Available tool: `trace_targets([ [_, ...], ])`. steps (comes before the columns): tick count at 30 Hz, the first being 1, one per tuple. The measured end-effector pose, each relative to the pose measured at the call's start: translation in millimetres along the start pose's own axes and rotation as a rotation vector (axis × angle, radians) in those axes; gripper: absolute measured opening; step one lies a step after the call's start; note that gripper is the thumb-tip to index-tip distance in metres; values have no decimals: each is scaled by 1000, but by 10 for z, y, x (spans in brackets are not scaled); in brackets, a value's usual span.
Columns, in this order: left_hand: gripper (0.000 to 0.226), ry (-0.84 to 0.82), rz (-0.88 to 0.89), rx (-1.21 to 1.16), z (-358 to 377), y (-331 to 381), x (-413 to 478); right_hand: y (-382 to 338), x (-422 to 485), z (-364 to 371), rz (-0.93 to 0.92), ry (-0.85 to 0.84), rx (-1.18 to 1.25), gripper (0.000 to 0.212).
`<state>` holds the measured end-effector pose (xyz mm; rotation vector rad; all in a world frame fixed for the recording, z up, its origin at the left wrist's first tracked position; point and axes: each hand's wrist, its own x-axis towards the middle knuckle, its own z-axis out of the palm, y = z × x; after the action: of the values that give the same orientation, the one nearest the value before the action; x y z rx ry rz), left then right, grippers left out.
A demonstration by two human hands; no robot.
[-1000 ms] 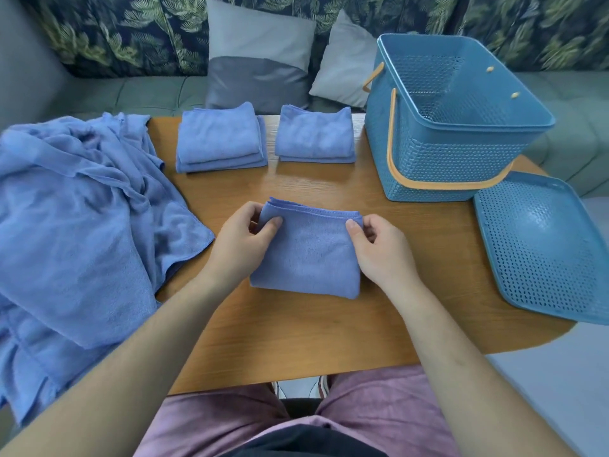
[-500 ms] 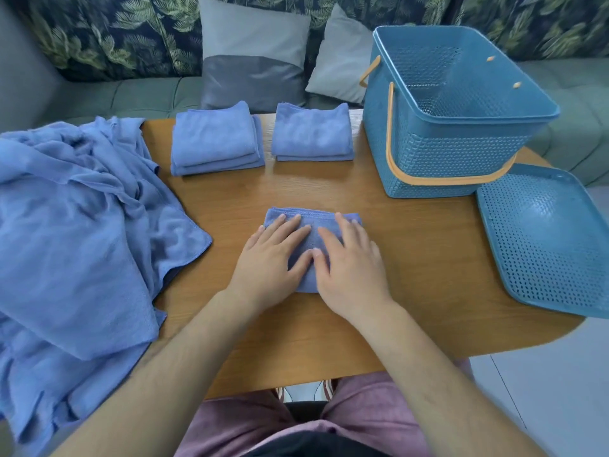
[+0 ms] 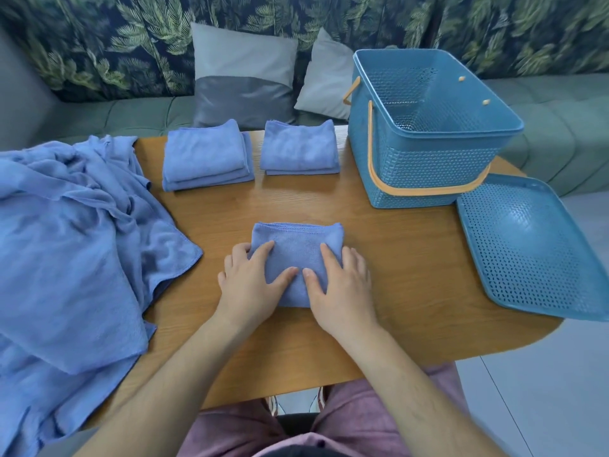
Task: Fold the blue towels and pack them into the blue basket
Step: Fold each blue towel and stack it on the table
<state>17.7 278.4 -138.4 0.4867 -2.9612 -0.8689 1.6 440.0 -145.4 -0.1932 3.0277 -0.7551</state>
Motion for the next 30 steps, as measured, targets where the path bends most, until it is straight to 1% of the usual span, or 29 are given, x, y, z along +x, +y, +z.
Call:
trace_targets([
  [3,68,-26,15,-174,-60,-17,33,-16,15,-84,-41,28,105,51],
  [5,64,-9,56,-222,-101,-27,41,-44,57,-154,-50,39,183,50],
  [8,60,21,94,-282,-214,11,144,-142,199,-266,-86,69,245,52],
  [11,54,53,116,-360,-449,131,468,-294,523,-448,-110,89,257,57],
  [14,58,35,123,-420,-754,350,975,-492,1049,-682,-123,131,214,59],
  [18,61,55,149,-380,-953,634,1825,-677,1918,-827,-81,135,163,54],
  [21,60,1,127,-322,-833,711,2398,-671,2487,-720,-28,74,67,51],
  [22,57,-11,114,-283,-752,716,2550,-649,2640,-660,-1,52,7,52],
  [24,49,19,101,-66,-551,704,2766,-584,2859,-501,39,35,-182,59],
  [25,47,55,129,46,-449,690,2834,-549,2923,-405,23,57,-260,62],
  [27,46,95,237,111,-250,662,2904,-459,2962,-167,-85,102,-324,58],
  [28,48,76,289,120,-142,641,2920,-413,2945,-48,-126,93,-340,55],
  [30,55,-6,334,164,47,592,2911,-322,2926,122,-128,54,-340,55],
])
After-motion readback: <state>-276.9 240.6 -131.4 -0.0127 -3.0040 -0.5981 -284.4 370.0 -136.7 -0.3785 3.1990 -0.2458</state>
